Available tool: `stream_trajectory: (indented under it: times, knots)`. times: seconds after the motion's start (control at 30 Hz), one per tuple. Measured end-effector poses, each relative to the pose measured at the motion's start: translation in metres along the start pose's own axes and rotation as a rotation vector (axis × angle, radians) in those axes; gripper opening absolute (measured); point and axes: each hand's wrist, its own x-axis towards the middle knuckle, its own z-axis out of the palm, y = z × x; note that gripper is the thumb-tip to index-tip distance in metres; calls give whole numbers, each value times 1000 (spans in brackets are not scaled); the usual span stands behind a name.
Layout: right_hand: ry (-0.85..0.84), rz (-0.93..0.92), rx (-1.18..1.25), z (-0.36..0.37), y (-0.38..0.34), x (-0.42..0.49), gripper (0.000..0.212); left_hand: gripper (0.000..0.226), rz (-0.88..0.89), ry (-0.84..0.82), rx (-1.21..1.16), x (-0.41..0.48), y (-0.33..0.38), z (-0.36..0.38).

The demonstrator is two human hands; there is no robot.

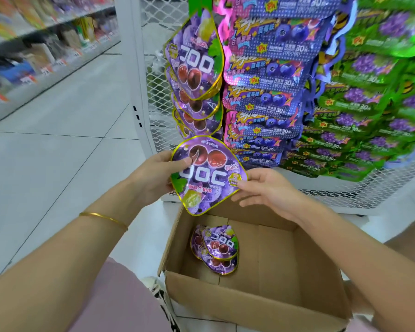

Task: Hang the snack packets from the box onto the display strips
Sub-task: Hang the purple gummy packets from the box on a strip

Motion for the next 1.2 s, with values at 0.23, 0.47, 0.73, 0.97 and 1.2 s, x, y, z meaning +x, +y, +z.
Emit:
stream_trajectory:
  times: [0.23, 0.47, 0.73, 0.97, 1.2]
  knots:
    - [200, -125, 10, -3, -11, 6, 5, 15, -4, -3, -22, -1, 0, -5]
    - [197, -172, -19, 0, -30, 13, 13, 21, -51, -99, 207, -3, -1, -1]
    - [115, -35, 197, 8, -24, 10, 25, 8, 9, 12, 21, 1, -1, -6]
    - [108, -139, 262, 14, -20, 4, 26, 27, 22, -22, -64, -1, -3, -8]
    - [316, -361, -6, 26, -60, 9, 14, 27, 89, -133, 38, -6, 5, -7]
